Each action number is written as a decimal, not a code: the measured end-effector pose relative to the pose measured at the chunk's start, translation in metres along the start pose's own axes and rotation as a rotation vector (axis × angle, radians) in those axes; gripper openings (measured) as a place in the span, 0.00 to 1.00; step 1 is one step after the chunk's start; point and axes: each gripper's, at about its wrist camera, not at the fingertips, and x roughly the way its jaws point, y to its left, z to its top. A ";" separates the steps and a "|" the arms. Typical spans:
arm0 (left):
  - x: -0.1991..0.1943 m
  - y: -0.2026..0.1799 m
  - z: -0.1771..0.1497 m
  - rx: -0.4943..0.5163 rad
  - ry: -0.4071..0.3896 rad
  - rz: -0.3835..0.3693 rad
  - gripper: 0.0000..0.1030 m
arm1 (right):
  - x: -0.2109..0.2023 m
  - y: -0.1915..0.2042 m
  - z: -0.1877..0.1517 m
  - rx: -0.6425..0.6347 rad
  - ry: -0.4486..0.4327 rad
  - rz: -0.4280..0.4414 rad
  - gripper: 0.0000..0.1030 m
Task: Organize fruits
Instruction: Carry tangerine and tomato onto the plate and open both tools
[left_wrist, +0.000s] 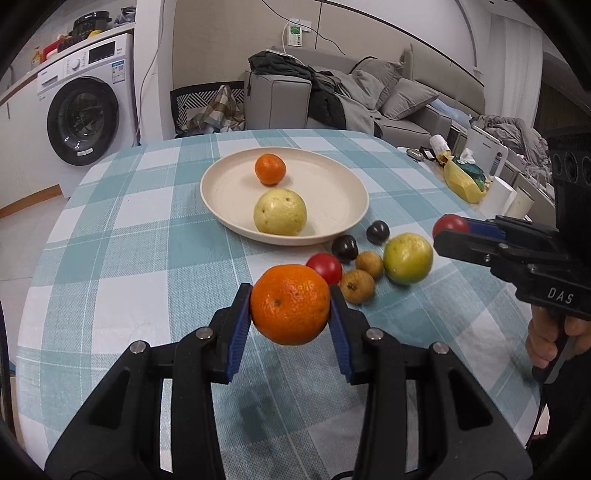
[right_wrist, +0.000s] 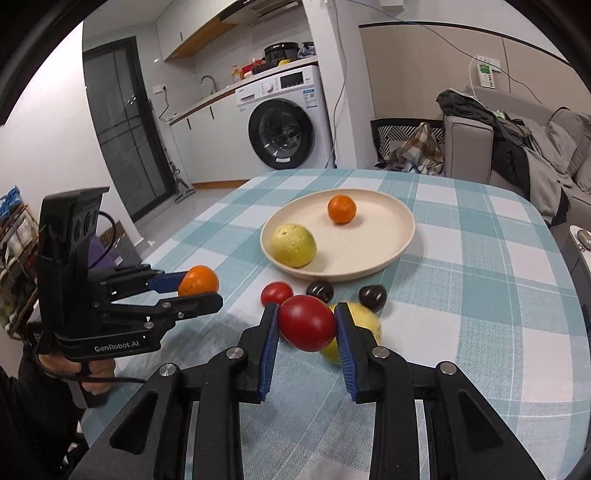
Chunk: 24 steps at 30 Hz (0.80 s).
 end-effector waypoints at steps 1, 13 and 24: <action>0.002 0.001 0.004 -0.002 -0.002 0.002 0.36 | 0.000 -0.003 0.003 0.009 -0.005 -0.003 0.30; 0.022 0.009 0.037 0.000 -0.040 0.034 0.36 | 0.009 -0.023 0.025 0.036 -0.025 -0.023 0.30; 0.043 0.026 0.061 -0.021 -0.052 0.053 0.36 | 0.025 -0.038 0.038 0.070 -0.028 -0.035 0.30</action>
